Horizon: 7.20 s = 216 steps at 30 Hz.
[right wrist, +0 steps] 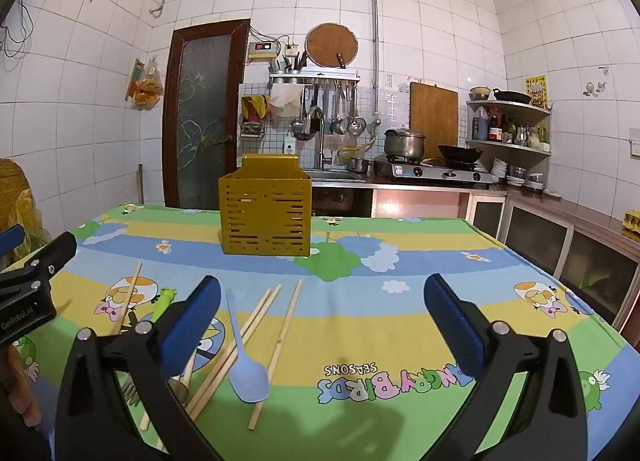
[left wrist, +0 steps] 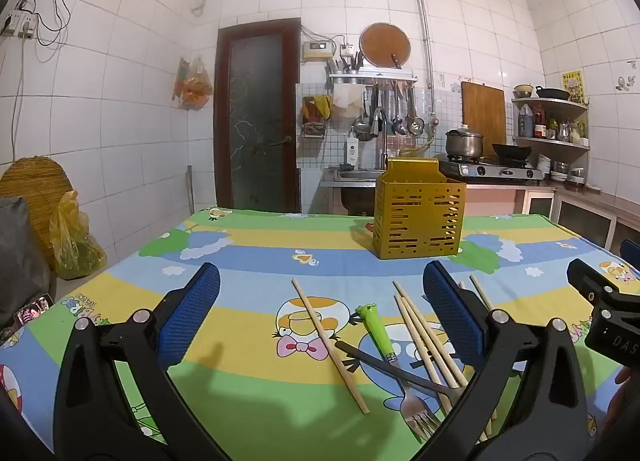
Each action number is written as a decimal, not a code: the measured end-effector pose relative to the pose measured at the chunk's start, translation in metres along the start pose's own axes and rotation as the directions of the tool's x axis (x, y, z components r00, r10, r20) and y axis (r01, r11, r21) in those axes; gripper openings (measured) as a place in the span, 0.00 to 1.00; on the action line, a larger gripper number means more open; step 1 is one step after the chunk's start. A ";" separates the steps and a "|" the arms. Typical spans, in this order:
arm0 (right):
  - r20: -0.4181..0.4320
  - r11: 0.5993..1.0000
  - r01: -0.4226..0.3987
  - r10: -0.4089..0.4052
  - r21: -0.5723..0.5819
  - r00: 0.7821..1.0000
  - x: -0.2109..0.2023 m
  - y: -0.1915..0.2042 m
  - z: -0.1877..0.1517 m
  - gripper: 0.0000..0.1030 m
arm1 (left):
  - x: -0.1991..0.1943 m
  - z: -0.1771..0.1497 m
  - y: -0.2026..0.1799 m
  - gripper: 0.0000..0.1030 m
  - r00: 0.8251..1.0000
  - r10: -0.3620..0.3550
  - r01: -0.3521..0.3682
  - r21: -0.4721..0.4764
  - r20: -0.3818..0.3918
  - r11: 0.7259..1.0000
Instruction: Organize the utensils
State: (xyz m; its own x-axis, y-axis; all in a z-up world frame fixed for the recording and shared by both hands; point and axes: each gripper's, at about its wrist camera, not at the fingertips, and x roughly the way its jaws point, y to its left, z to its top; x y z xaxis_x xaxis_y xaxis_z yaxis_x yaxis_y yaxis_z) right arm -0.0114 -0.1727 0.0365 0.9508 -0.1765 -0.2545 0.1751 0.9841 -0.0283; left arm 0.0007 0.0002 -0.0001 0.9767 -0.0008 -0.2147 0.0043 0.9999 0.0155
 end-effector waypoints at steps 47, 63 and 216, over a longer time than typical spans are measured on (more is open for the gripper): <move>0.010 1.000 0.003 -0.003 -0.001 1.000 0.003 -0.004 -0.002 0.96 | -0.007 0.002 0.002 0.95 0.999 0.002 -0.002 -0.001 0.036 1.000; 0.010 1.000 0.004 -0.004 -0.002 1.000 0.002 -0.002 -0.002 0.96 | -0.007 0.002 0.002 0.95 0.999 0.006 -0.006 -0.003 0.038 1.000; -0.136 0.991 -0.042 0.059 0.128 0.989 0.082 0.000 0.061 0.06 | 0.083 0.060 0.040 0.04 0.970 -0.097 0.063 -0.156 -0.225 0.986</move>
State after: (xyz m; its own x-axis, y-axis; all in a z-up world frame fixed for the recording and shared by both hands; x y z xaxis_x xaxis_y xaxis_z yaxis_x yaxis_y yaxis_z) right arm 0.0826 -0.1883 0.0745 0.9159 -0.1139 -0.3850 0.1667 0.9802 0.1067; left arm 0.0944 0.0393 0.0414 0.8983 -0.0942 -0.4291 0.0319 0.9882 -0.1501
